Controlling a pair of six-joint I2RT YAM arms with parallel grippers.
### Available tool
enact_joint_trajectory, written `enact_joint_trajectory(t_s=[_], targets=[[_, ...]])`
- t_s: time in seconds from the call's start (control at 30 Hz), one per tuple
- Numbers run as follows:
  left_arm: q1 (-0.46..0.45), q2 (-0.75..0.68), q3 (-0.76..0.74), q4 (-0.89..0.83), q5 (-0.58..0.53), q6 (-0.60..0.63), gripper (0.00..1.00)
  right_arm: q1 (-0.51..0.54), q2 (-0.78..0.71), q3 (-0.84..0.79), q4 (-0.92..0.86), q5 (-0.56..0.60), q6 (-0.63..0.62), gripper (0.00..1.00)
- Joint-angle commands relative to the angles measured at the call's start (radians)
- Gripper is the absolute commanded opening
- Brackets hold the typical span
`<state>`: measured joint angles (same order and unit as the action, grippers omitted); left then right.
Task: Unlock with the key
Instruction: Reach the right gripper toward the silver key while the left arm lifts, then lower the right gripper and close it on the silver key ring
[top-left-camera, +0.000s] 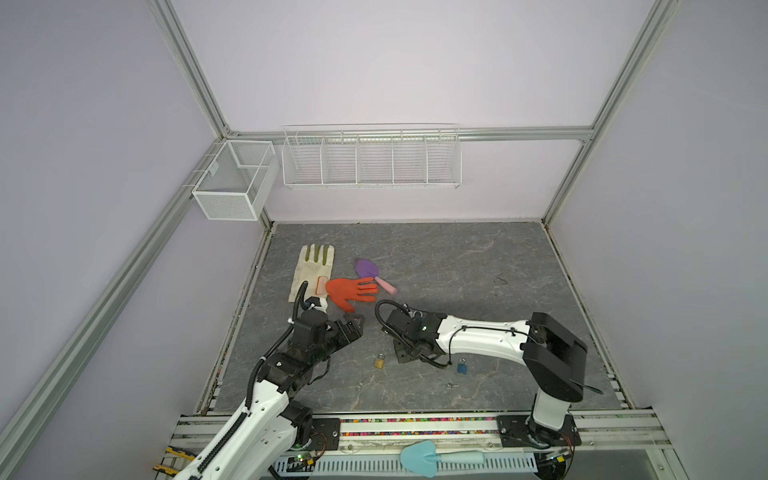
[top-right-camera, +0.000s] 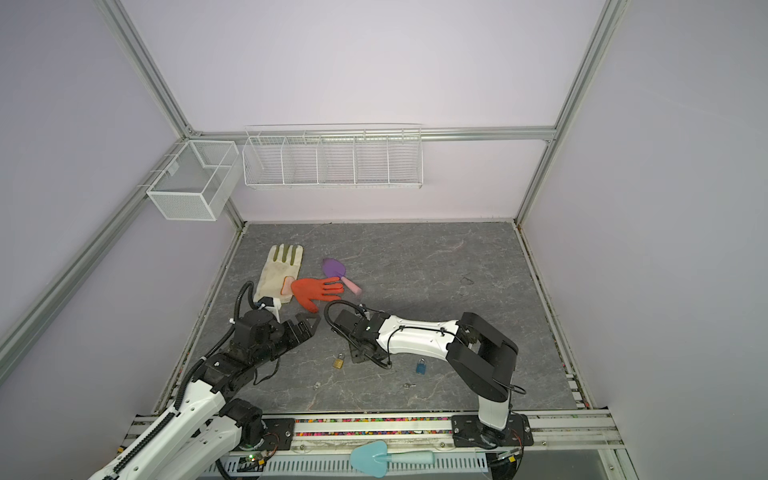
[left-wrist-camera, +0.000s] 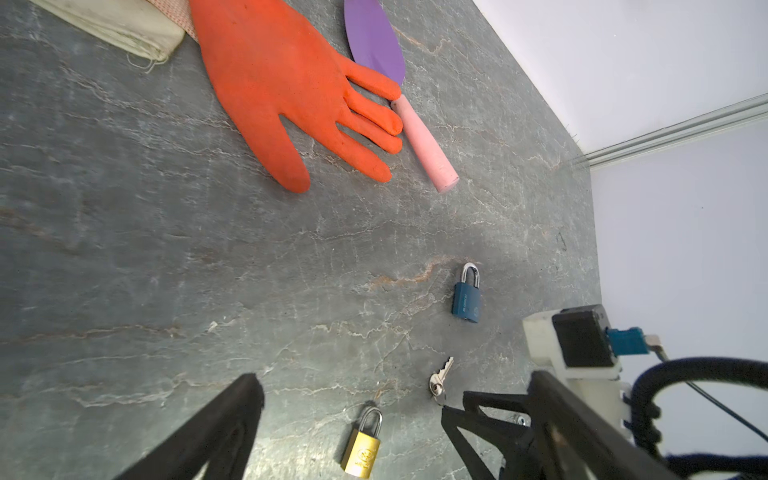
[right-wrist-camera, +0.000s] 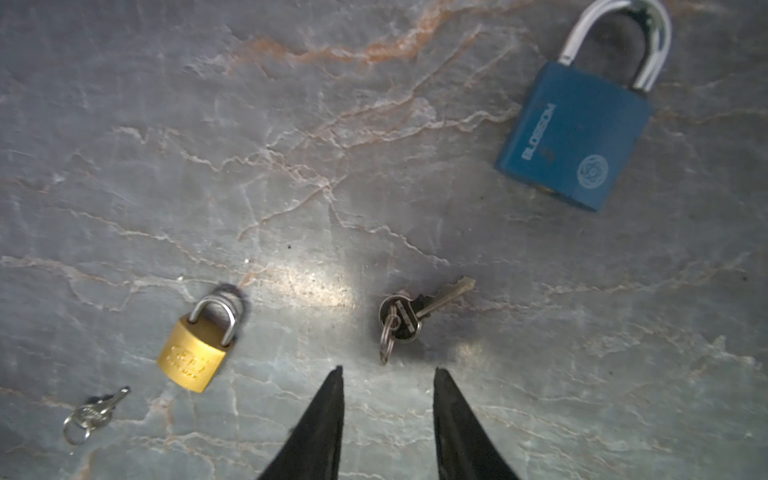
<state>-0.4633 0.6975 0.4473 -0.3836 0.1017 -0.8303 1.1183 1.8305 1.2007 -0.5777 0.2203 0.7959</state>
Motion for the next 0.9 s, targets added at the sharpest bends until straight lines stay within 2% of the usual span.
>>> enact_joint_trajectory(t_s=[0.0, 0.17, 0.57, 0.87], targets=[[-0.005, 0.005, 0.013, -0.016, -0.014, -0.01, 0.99, 0.009, 0.025, 0.026, 0.01, 0.014, 0.014, 0.36], [-0.005, 0.011, 0.012, -0.009, -0.01, -0.009, 0.99, 0.01, 0.048, 0.039, 0.008, 0.019, 0.01, 0.31], [-0.005, -0.016, 0.007, -0.038, -0.024, -0.011, 0.99, 0.009, 0.085, 0.075, -0.023, 0.076, -0.016, 0.24], [-0.005, -0.019, 0.003, -0.036, -0.028, -0.011, 0.99, 0.009, 0.107, 0.076, -0.031, 0.073, -0.02, 0.18]])
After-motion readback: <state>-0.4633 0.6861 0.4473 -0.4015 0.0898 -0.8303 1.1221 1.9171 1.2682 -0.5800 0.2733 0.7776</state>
